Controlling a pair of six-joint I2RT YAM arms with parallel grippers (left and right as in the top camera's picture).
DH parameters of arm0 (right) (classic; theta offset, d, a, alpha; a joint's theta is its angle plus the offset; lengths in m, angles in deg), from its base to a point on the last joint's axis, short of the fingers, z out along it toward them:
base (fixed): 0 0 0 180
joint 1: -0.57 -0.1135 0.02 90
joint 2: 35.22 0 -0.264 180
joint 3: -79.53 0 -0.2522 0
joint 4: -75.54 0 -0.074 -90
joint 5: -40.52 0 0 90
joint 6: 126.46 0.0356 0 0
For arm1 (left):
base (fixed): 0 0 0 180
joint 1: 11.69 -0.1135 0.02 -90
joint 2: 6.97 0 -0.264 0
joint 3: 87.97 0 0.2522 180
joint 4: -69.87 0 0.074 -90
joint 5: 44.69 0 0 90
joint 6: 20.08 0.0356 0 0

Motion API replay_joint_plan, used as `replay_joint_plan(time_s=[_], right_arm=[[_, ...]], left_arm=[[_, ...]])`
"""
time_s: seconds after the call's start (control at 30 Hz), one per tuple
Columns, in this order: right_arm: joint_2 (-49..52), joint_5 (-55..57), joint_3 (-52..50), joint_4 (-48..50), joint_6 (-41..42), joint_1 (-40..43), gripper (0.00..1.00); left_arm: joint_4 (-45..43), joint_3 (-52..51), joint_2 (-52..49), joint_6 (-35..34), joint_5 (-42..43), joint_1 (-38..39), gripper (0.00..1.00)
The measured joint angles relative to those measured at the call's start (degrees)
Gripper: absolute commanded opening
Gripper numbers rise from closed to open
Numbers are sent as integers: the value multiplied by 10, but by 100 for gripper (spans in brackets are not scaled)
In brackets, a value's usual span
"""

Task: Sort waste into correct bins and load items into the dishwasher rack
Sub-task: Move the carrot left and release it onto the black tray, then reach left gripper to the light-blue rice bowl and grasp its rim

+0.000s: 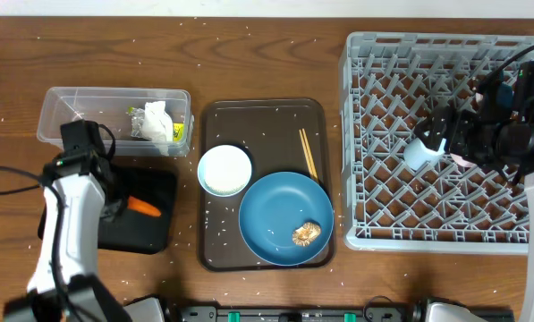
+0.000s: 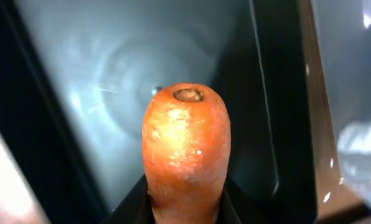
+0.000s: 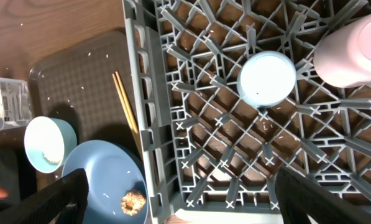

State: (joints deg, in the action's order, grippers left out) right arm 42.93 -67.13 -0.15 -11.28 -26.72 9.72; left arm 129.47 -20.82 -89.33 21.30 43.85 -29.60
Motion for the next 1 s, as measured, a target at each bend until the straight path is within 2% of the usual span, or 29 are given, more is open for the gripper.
replay_joint_plan(time_s=[0.07, 0.2, 0.27, 0.3, 0.33, 0.37, 0.57, 0.73, 0.83, 0.9, 1.0], right_arm=[[0, 0, 0, 0, 0, 0, 89], [0, 0, 0, 0, 0, 0, 89], [0, 0, 0, 0, 0, 0, 90], [0, 0, 0, 0, 0, 0, 90], [0, 0, 0, 0, 0, 0, 90], [0, 0, 0, 0, 0, 0, 90], [0, 0, 0, 0, 0, 0, 90], [0, 0, 0, 0, 0, 0, 90], [0, 0, 0, 0, 0, 0, 90], [0, 0, 0, 0, 0, 0, 90], [0, 0, 0, 0, 0, 0, 90]], left_arm=[[-9, 0, -23, -18, 6, 0, 30], [-11, -1, -56, -34, 17, 0, 36], [-10, -1, -57, -30, 22, 0, 46], [-8, -1, -53, -23, 25, 0, 54], [-4, -1, -49, -16, 28, 0, 80], [0, 0, -43, -9, 33, 0, 98], [15, 17, 18, 55, 84, 0, 100], [7, 54, 81, 173, 161, 24, 89], [-1, 68, 103, 252, 196, 72, 74], [-9, 70, 109, 308, 210, 120, 68], [-26, 70, 103, 374, 219, 193, 68]])
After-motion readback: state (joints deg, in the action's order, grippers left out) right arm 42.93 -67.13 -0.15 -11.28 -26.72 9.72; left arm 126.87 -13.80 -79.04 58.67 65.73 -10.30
